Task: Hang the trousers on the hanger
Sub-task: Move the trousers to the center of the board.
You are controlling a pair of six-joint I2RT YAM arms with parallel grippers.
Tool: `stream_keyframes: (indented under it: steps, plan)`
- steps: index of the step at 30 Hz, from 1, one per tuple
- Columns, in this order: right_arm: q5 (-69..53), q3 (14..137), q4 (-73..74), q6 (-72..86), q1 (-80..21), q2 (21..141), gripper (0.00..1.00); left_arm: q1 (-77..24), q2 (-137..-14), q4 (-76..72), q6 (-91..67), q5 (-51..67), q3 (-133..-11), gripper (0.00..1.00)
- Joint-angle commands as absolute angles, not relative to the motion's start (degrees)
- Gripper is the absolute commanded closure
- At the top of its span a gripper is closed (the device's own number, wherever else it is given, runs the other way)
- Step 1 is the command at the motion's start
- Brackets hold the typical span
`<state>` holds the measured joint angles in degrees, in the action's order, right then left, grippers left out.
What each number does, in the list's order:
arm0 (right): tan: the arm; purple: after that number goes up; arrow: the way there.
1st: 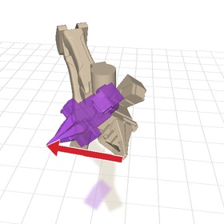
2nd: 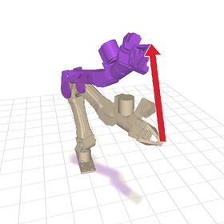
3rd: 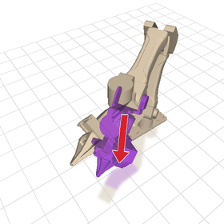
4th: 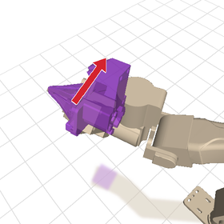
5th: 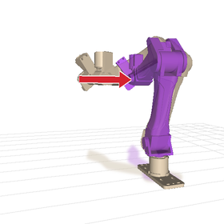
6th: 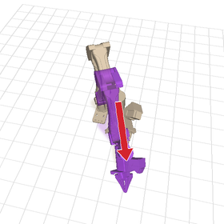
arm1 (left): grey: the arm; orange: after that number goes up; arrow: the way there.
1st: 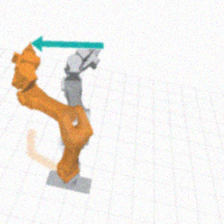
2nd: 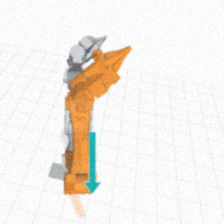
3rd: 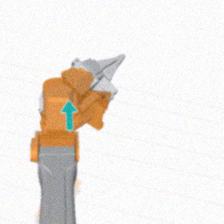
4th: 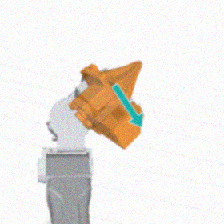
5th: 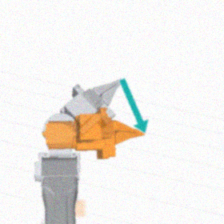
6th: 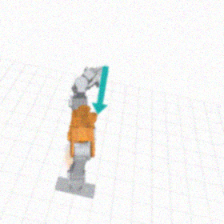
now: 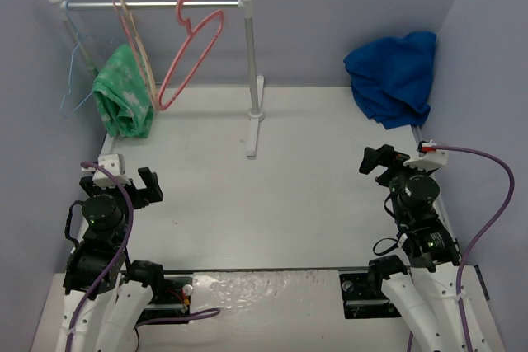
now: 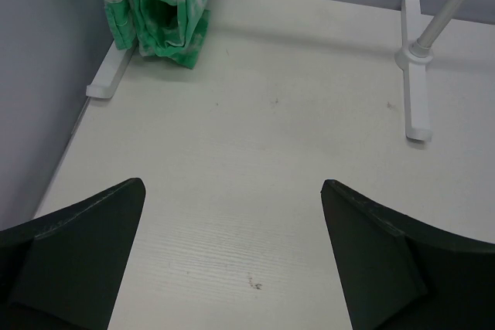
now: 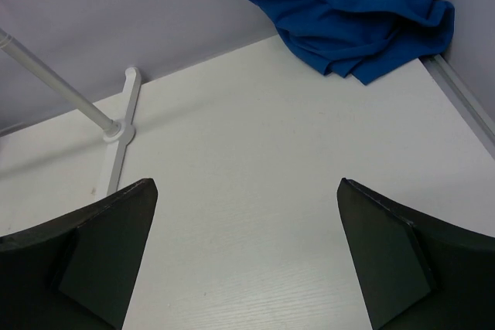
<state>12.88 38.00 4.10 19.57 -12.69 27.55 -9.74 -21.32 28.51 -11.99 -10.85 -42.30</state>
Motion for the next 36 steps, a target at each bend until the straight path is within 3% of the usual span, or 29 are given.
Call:
stream_keyframes:
  steps: [1,7,14,24,36]
  plan:
    - [15.9,40.4,-0.3,21.2,-12.3,30.1,0.00,-9.9,-22.0,26.3,-11.6,-11.8,-44.4,0.03]
    - [22.9,42.5,-0.2,30.5,-12.3,37.3,0.00,-10.0,-21.4,26.4,-11.7,-12.1,-44.2,0.03]
    - [25.9,50.6,-2.1,31.1,-12.2,53.8,0.00,-10.1,-21.8,25.5,-12.0,-11.5,-43.9,0.03]
    - [23.1,66.8,-11.3,29.0,-3.6,83.3,0.00,-11.1,-21.6,26.7,-11.6,-12.4,-43.4,0.03]
    - [19.4,90.0,-21.6,15.0,1.6,121.6,0.00,-11.9,-22.6,26.6,-11.0,-12.8,-42.9,0.03]
